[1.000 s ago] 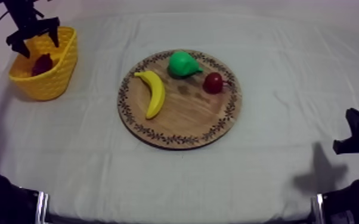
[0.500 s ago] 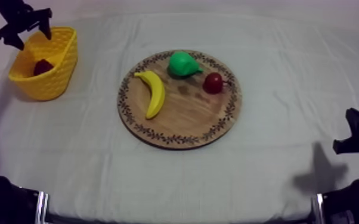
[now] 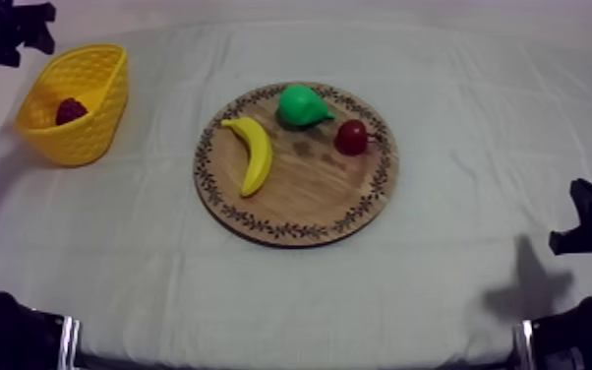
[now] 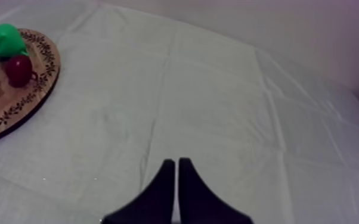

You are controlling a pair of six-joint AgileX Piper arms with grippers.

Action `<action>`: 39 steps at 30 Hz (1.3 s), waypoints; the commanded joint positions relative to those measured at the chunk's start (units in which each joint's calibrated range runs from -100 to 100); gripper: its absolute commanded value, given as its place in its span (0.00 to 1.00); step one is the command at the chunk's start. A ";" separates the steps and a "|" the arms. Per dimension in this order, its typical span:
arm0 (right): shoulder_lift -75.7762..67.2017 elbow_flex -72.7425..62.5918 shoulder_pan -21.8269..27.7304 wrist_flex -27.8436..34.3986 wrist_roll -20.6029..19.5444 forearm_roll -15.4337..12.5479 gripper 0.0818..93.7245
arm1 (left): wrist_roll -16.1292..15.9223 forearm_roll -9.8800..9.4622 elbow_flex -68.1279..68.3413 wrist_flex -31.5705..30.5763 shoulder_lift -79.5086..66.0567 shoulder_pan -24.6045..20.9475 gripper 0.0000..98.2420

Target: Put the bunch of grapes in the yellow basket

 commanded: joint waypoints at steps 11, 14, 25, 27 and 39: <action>0.00 -0.04 -0.02 0.02 0.00 -0.02 0.00 | -2.04 0.70 19.55 -9.36 -25.25 0.76 0.26; 0.00 -0.04 -0.02 0.02 0.00 -0.02 0.00 | -2.44 1.84 24.11 -10.88 -30.46 1.27 0.17; 0.00 -0.04 -0.02 0.02 0.00 -0.02 0.00 | 0.18 3.51 42.77 -17.04 -48.50 3.98 0.00; 0.00 -0.04 -0.02 0.02 0.00 -0.02 0.00 | -0.60 4.19 46.47 -18.49 -52.22 4.49 0.00; 0.00 -0.04 -0.02 0.02 0.00 -0.02 0.00 | -8.55 9.15 72.14 -34.98 -72.15 6.27 0.00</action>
